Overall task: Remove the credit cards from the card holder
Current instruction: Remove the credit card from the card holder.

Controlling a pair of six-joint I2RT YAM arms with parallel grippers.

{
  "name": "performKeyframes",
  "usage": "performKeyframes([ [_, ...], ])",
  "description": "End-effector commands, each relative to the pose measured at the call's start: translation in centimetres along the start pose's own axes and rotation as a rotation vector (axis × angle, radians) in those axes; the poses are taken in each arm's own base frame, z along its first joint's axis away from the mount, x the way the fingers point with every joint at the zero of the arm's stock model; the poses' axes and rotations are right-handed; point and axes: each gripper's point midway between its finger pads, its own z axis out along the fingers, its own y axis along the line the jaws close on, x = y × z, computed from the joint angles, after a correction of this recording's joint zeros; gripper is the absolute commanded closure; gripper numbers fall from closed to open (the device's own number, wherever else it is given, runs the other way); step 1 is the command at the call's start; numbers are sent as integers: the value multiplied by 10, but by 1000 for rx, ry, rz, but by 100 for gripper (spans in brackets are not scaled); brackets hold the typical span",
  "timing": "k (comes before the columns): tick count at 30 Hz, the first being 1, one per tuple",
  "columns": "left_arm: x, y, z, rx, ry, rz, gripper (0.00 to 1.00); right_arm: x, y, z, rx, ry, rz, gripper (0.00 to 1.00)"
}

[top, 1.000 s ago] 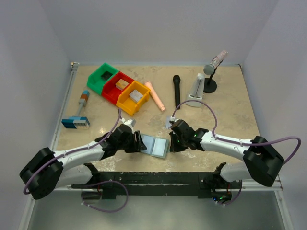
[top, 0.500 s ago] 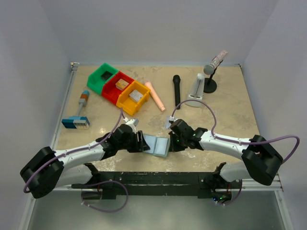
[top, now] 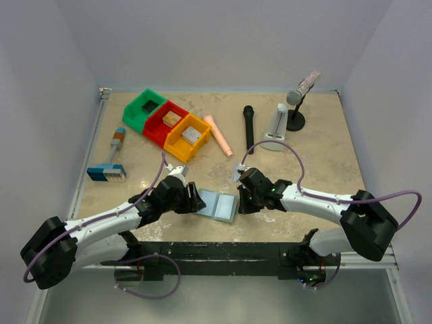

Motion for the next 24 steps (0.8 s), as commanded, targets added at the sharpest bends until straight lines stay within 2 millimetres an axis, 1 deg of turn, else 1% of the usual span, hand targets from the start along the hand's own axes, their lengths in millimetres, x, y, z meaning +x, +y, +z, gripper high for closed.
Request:
performKeyframes([
  [1, -4, -24, 2, 100, 9, 32, 41, -16, 11, -5, -20, -44, -2, 100],
  [2, -7, -30, 4, 125, -2, 32, 41, -16, 11, -5, -18, -45, -2, 100],
  [3, -6, -32, 5, 132, 5, 37, 42, -16, 11, -5, -18, -45, -2, 100],
  [8, 0, -25, 12, 107, 34, 37, 42, -16, 11, -6, -16, -43, -3, 100],
  [17, 2, -15, 14, 60, 37, 32, 42, -17, 12, -6, -19, -43, -4, 100],
  [24, 9, -9, 18, 40, 61, 29, 42, -17, 12, -4, -18, -42, -5, 100],
])
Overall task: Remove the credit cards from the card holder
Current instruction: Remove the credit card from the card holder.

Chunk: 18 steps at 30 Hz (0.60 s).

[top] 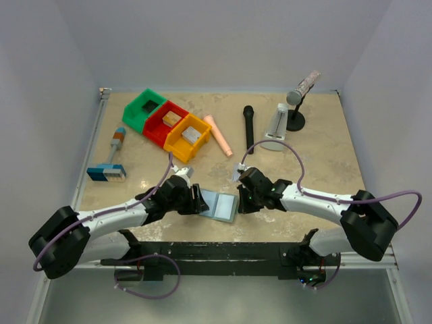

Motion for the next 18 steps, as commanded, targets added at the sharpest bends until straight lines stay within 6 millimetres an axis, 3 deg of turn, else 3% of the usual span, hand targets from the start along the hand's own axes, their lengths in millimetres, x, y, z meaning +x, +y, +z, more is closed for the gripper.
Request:
performKeyframes([
  [1, -5, -6, 3, 19, -11, 28, 42, -15, 11, -3, -16, -35, -5, 100],
  [18, 7, -65, 4, 278, 72, 106, 43, -14, 13, 0, -30, -29, -13, 100],
])
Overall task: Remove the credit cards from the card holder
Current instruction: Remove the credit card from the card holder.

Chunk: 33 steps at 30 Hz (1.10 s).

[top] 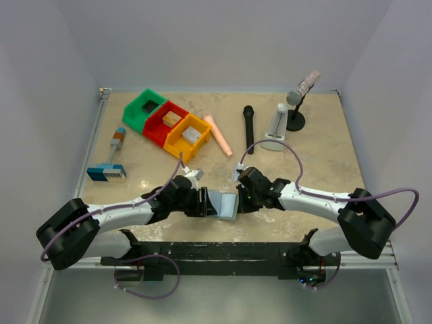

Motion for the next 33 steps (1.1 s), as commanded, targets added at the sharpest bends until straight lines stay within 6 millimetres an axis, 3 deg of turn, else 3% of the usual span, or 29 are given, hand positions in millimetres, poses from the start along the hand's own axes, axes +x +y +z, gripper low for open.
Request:
performKeyframes([
  [1, -13, -38, -1, 145, -20, 65, 43, -13, 12, -3, -35, -37, -12, 100],
  [12, -22, -60, -4, 193, -32, 103, 43, -7, 8, -3, -29, -28, -7, 100],
  [15, -27, -46, -9, 119, -76, 85, 43, -6, 7, -4, -28, -27, -7, 100],
  [21, -29, 20, -24, -186, -175, -15, 41, -6, 6, -4, -27, -27, -8, 100],
  [33, -25, 35, -17, -273, -132, -24, 40, -3, 5, -3, -28, -27, -6, 100],
])
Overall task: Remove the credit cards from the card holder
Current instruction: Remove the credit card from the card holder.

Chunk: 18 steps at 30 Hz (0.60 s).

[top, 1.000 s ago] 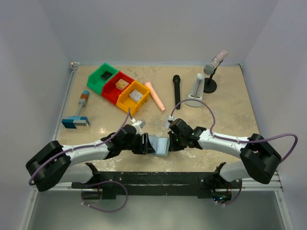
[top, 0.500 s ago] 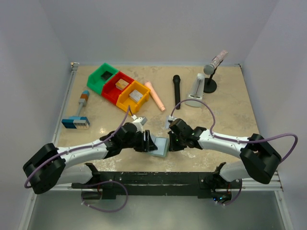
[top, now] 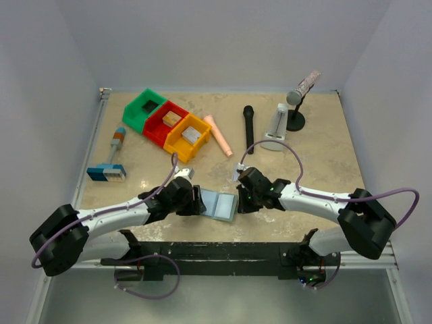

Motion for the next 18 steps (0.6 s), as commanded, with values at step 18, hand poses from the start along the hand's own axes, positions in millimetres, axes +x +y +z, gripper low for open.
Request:
performKeyframes([
  [18, -28, -17, -19, 80, -129, -22, 41, -5, 7, -1, -29, -23, -6, 100],
])
